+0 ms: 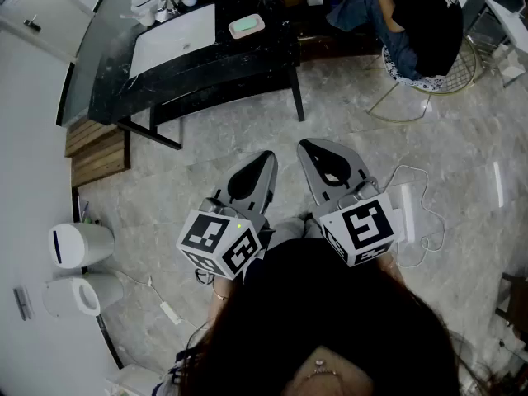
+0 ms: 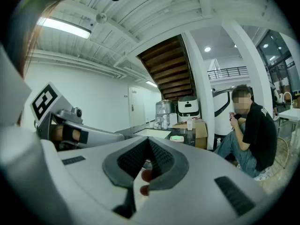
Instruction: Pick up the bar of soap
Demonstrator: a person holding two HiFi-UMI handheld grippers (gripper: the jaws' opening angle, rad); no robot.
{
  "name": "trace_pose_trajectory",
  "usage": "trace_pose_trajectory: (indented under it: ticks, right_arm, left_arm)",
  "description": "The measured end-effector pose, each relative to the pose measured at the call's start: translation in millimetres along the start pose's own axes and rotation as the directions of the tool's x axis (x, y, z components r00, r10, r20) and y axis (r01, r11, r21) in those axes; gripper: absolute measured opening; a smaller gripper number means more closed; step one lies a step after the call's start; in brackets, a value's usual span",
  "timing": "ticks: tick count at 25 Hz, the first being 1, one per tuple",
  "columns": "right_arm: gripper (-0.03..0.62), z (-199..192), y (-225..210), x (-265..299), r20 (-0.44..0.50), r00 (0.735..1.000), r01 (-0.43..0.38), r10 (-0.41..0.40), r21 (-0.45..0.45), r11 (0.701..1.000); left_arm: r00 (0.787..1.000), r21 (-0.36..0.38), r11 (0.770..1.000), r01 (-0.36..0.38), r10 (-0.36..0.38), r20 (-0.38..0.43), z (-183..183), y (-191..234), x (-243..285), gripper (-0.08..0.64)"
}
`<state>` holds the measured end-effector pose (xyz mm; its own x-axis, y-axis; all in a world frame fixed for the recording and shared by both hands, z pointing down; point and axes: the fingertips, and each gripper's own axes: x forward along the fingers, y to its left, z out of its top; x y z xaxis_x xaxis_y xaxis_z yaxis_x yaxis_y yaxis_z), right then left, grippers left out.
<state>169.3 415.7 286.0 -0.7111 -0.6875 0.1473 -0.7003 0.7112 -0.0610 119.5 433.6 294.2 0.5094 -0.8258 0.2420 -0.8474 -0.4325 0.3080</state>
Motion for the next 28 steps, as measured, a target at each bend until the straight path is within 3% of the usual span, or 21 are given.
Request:
trace_pose_trajectory:
  ticks: [8,14,28]
  right_arm:
    - [0.006,-4,-29,13,0.01,0.999,-0.05,0.05,0.028,0.998]
    - [0.008,-13,-49,47,0.001,0.997,-0.081,0.081,0.03,0.996]
    - [0.008,23,-87,183,0.005,0.999,-0.035,0.035,-0.028,0.999]
  left_arm:
    - [0.999,-0.022,0.999,-0.043,0.043,-0.002,1,7,26,0.008]
    - [0.997,-0.057,0.996,-0.072,0.07,-0.027,0,39,53,0.008]
    - [1.0,-0.048,0.999,0.025,-0.024,0.01,75,153,132,0.008]
